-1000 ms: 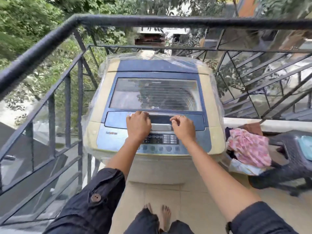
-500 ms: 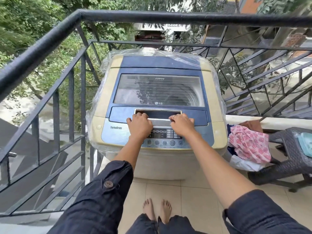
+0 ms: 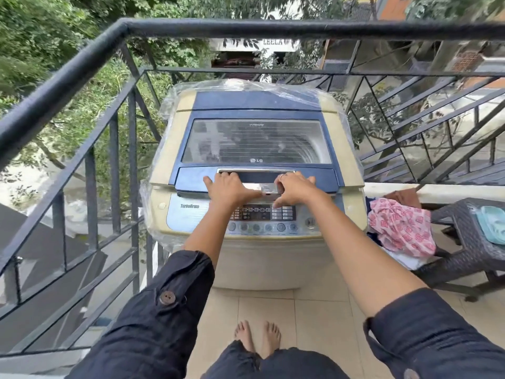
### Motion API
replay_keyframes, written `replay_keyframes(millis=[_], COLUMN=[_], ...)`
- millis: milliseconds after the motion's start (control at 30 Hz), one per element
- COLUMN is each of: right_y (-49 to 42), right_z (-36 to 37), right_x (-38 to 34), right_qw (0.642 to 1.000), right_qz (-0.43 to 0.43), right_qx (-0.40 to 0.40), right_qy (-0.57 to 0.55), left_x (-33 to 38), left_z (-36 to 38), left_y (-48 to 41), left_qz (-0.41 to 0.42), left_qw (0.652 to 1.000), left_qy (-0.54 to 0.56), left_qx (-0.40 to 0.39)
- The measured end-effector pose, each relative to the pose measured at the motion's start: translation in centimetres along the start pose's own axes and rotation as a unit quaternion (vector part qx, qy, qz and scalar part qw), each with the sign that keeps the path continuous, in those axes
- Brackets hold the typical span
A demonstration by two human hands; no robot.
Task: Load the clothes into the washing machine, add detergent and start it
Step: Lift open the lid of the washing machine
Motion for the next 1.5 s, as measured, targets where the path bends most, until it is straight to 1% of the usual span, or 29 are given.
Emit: replay_keyframes(millis=[67, 100, 167, 233, 367, 600, 733, 867, 967, 1067, 1167, 1300, 1400, 1500], right_y=[0.3, 0.4, 0.5, 0.6, 0.9, 1.0, 1.3, 1.0, 0.7, 0.5, -0.6, -2.4, -4.0, -5.7], right_z=[-1.2, -1.8, -3.4, -5.5, -8.9, -12.8, -15.8, -18.6, -20.3, -21.6, -22.2, -23.0, -24.4, -25.1], right_x=[-0.4, -0.6, -1.1, -1.4, -1.6, -2.1, -3.1, -3.2, -2.6, -2.4, -2.5, -2.4, -2.2, -1.8], right_qw=[1.000, 0.999, 0.997, 0.990, 0.973, 0.945, 0.913, 0.887, 0.861, 0.821, 0.782, 0.748, 0.723, 0.704], right_qz=[0.000, 0.003, 0.009, 0.010, 0.003, -0.007, -0.008, -0.003, 0.038, 0.077, 0.052, -0.005, -0.028, -0.058], right_qx=[0.017, 0.032, 0.075, 0.138, 0.226, 0.313, 0.390, 0.440, 0.491, 0.555, 0.606, 0.643, 0.669, 0.684], right_qy=[0.000, 0.002, 0.001, -0.017, -0.051, -0.099, -0.120, -0.137, -0.126, -0.111, -0.136, -0.164, -0.168, -0.183], left_x=[0.0, 0.1, 0.1, 0.1, -0.2, -0.4, 0.1, 0.5, 0.9, 1.7, 2.8, 3.3, 4.0, 4.5], left_z=[-1.3, -2.1, -4.1, -6.2, -9.6, -13.1, -15.3, -16.8, -18.4, -19.9, -20.7, -21.7, -23.0, -23.7], left_y=[0.0, 0.0, 0.1, 0.1, -0.2, -0.9, -1.9, -3.3, -4.1, -5.0, -6.5, -8.3, -10.5, -12.5], left_qz=[0.009, 0.015, 0.023, 0.024, 0.026, 0.049, 0.062, 0.061, 0.063, 0.080, 0.103, 0.042, 0.053, 0.069], left_qw=[1.000, 1.000, 0.998, 0.992, 0.976, 0.947, 0.919, 0.891, 0.862, 0.822, 0.808, 0.805, 0.807, 0.784], left_qy=[-0.007, -0.005, 0.022, 0.061, 0.129, 0.193, 0.242, 0.282, 0.319, 0.369, 0.351, 0.276, 0.305, 0.352], left_qx=[-0.001, 0.012, 0.061, 0.110, 0.173, 0.251, 0.305, 0.351, 0.389, 0.426, 0.461, 0.523, 0.504, 0.507])
Point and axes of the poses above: each hand's wrist, its own y-axis away from the middle knuckle, its own z-axis out of the palm, x = y × z, the point moved 6 cm from there along -y, towards the middle knuckle, and after that the axes turned 1 degree about -z, right-handed, at the moved point
